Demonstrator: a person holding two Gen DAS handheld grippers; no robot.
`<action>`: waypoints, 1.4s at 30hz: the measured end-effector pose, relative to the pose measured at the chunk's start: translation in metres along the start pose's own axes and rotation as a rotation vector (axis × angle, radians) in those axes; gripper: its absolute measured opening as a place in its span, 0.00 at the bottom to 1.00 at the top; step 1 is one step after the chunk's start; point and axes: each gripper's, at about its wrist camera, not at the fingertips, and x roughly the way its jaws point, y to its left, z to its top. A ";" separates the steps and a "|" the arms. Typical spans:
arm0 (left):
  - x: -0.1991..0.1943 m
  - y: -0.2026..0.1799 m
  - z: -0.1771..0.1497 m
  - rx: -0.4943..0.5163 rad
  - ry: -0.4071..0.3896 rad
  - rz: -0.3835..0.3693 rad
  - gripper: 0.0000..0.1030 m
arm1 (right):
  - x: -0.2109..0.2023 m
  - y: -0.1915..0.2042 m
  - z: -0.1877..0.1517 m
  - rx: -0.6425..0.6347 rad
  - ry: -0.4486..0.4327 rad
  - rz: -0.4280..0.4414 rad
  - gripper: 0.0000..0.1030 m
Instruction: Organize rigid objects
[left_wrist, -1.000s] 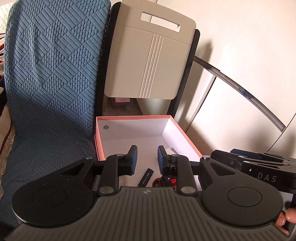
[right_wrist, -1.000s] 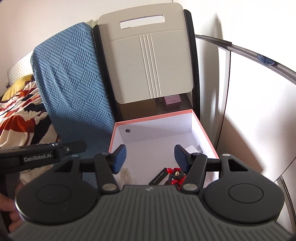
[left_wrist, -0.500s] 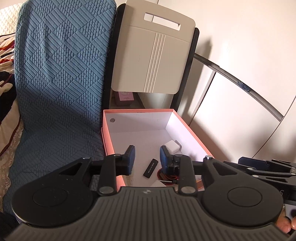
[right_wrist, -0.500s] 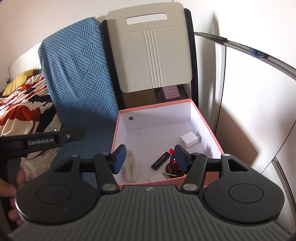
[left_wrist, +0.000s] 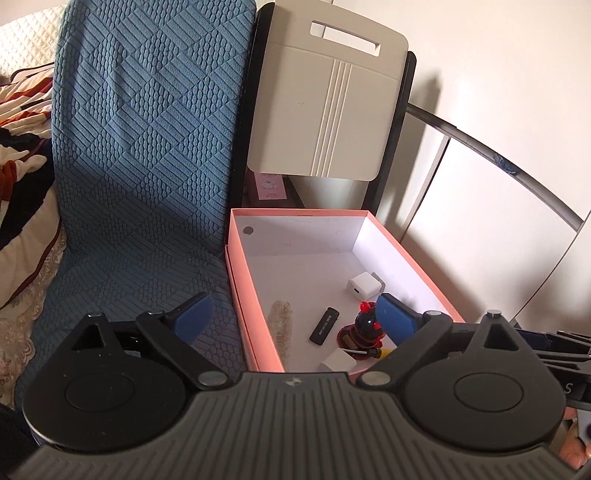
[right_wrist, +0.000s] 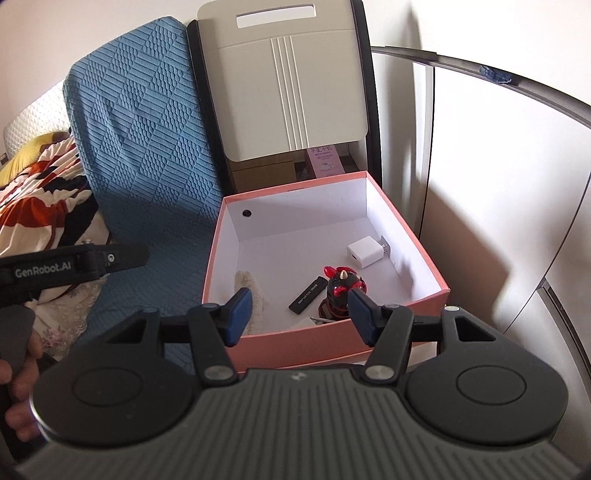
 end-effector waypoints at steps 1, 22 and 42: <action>0.000 0.001 -0.002 0.005 0.005 0.009 0.97 | 0.000 0.000 -0.002 0.006 -0.001 0.007 0.58; -0.006 0.028 -0.021 -0.014 0.040 0.065 0.99 | 0.004 0.007 -0.012 -0.002 -0.033 -0.022 0.96; -0.008 0.027 -0.021 -0.031 0.048 0.079 0.99 | 0.009 0.004 -0.020 0.017 -0.028 -0.058 1.00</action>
